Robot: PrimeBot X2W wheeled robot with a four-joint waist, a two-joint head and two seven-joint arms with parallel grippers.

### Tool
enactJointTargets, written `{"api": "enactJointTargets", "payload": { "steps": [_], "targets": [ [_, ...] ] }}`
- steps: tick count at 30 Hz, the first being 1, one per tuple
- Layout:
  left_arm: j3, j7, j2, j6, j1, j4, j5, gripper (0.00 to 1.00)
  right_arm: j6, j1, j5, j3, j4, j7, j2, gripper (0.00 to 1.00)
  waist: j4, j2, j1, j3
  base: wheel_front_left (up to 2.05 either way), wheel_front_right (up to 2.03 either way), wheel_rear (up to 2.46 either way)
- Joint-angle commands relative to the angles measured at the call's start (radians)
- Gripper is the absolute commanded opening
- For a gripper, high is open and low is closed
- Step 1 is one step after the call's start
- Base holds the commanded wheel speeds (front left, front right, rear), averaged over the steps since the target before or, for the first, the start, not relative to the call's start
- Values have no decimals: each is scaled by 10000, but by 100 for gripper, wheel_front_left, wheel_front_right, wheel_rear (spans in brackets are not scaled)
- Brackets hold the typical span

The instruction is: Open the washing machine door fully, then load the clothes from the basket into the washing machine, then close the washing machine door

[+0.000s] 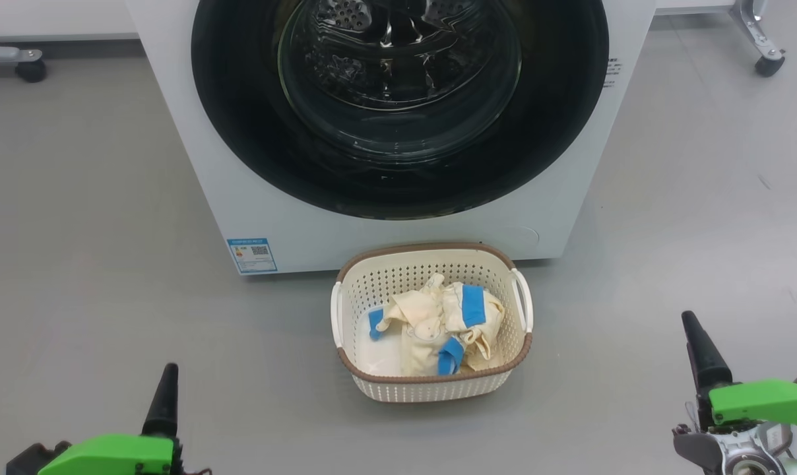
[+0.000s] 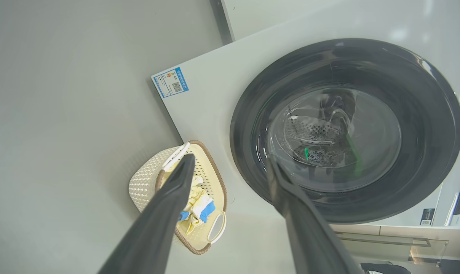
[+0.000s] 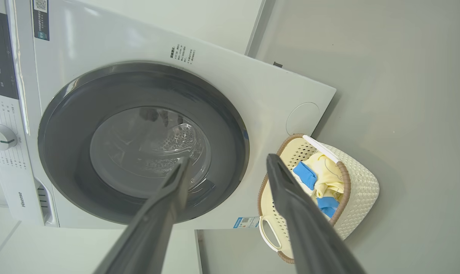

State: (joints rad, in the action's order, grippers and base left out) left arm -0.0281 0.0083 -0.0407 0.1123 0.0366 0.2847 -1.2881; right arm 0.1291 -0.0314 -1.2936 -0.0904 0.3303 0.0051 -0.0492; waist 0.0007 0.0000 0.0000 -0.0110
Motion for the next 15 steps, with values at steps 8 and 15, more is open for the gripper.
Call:
{"api": "enactJointTargets", "payload": {
  "steps": [8,15],
  "targets": [
    [56,-371,-197,-120,565,-640,2177,100,6,-648,2061,107,-366,-355,-229,100,7,0,0,-5,0,0,0],
    [271,-580,-266,-226,571,-783,3492,100,7,-691,3755,128,-381,-564,-232,100,9,0,0,6,0,0,0]
  ]
}}
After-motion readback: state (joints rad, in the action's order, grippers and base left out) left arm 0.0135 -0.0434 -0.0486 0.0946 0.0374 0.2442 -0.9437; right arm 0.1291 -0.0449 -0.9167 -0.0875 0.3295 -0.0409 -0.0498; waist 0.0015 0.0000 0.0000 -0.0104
